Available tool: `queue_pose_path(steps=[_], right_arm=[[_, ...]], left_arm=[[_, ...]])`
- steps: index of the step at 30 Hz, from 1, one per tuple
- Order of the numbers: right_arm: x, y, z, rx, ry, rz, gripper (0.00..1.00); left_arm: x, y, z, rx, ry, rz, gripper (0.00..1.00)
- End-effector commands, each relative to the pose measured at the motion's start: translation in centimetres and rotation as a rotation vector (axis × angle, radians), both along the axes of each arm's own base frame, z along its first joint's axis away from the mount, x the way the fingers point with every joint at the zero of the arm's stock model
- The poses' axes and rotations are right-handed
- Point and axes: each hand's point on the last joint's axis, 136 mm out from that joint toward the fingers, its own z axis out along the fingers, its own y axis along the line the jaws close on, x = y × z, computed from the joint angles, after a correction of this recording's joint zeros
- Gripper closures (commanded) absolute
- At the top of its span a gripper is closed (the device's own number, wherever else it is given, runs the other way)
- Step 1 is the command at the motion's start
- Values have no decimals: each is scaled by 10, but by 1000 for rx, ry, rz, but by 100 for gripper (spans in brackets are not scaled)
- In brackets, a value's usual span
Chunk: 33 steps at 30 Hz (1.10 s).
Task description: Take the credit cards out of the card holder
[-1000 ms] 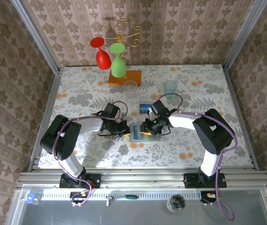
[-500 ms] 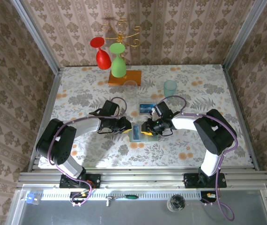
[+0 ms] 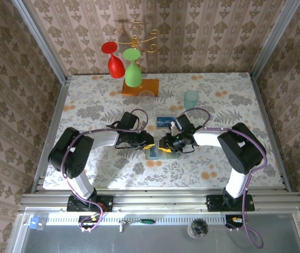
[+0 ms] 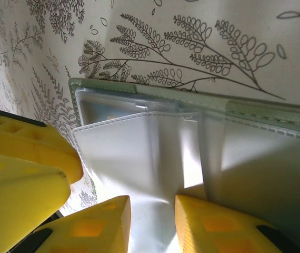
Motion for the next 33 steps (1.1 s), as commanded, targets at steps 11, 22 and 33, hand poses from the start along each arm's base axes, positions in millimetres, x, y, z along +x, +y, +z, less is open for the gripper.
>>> queue_pose_path(steps=[11,22,33], right_arm=[[-3,-8,-1,-11,9,-15,71],[-4,-8,3,-2,-6,-18,71],[-3,-8,10,10,-24,-24,71]], left_arm=[[-1,-20,5,-47,14,-37,76],[-3,-23,2,-38,24,-48,78],[-1,-27,5,-45,19,-56,80]])
